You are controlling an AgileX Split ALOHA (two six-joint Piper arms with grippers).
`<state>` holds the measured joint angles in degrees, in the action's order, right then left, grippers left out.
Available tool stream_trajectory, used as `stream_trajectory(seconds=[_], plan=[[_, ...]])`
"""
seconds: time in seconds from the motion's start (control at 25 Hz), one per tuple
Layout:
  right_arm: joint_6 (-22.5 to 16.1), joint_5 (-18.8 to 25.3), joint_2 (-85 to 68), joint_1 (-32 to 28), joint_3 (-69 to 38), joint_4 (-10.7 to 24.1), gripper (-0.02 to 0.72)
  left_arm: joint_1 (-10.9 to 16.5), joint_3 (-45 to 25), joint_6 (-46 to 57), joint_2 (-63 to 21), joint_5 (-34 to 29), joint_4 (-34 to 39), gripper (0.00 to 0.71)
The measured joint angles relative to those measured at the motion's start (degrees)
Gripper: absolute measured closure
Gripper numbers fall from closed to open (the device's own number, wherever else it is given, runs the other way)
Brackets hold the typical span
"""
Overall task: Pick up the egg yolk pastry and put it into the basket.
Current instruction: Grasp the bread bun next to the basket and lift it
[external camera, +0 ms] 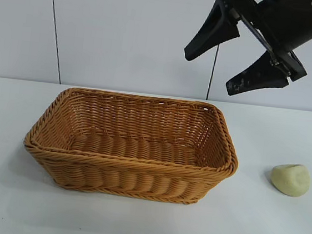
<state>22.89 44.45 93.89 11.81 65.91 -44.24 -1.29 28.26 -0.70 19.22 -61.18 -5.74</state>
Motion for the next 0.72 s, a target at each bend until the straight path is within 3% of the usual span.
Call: stream_trajectory(seconds=[0.08,0.32,0.4,0.52,0.72], plan=[[-2.2,0.0,0.0,0.0,0.1,3.6,0.081,0.0,0.0,0.0,-5.1,0.1,-0.4,0.046],[-13.8,0.3,0.0,-2.1,0.1,19.3,0.081,0.0,0.0,0.0,-18.3,0.1,-0.4,0.046],[-16.1,0.5,0.0,-3.9,0.1,22.4,0.081,0.0,-0.1,0.0,-19.3,0.1,-0.2,0.046],[-17.4,1.0,0.0,-7.7,0.1,24.9,0.081,0.0,-0.3,-0.1,-19.6,0.1,-0.2,0.046],[-17.8,1.4,0.2,-13.9,0.1,25.7,0.081,0.0,-0.3,-0.2,-19.6,0.1,-0.2,0.046]])
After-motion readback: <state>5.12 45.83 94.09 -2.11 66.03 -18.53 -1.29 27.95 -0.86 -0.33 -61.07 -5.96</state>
